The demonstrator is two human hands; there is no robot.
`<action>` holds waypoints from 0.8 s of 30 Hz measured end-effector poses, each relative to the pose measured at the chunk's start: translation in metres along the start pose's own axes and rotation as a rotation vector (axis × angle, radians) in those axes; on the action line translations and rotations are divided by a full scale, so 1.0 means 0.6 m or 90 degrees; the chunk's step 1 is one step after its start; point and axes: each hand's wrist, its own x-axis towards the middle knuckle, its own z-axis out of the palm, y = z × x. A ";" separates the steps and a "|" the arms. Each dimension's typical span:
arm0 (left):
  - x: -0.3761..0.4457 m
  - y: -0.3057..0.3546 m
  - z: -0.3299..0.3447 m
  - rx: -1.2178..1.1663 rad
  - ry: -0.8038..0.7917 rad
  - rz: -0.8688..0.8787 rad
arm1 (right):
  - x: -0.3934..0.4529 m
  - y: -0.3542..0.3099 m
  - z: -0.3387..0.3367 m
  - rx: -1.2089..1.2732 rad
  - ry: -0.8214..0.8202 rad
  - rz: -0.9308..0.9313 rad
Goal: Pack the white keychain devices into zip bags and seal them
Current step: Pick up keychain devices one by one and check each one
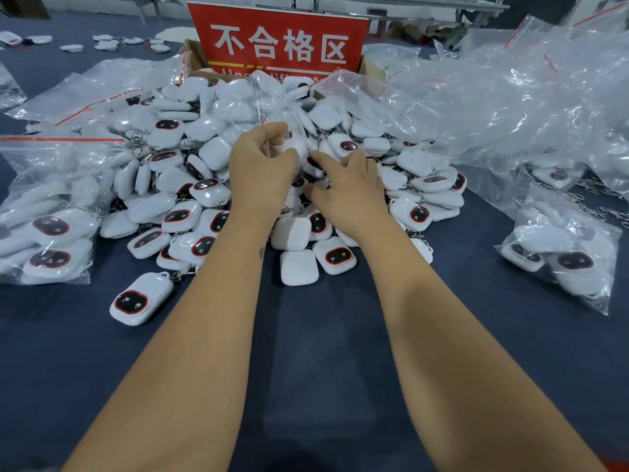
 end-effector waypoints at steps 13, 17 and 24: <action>-0.005 0.007 -0.001 0.013 -0.006 0.000 | 0.000 -0.004 0.005 -0.014 0.051 0.023; -0.007 0.008 -0.002 -0.005 0.001 -0.022 | -0.004 -0.003 0.003 0.008 0.090 0.000; -0.010 0.014 0.000 -0.058 -0.016 -0.050 | -0.005 -0.018 -0.015 0.319 0.245 0.064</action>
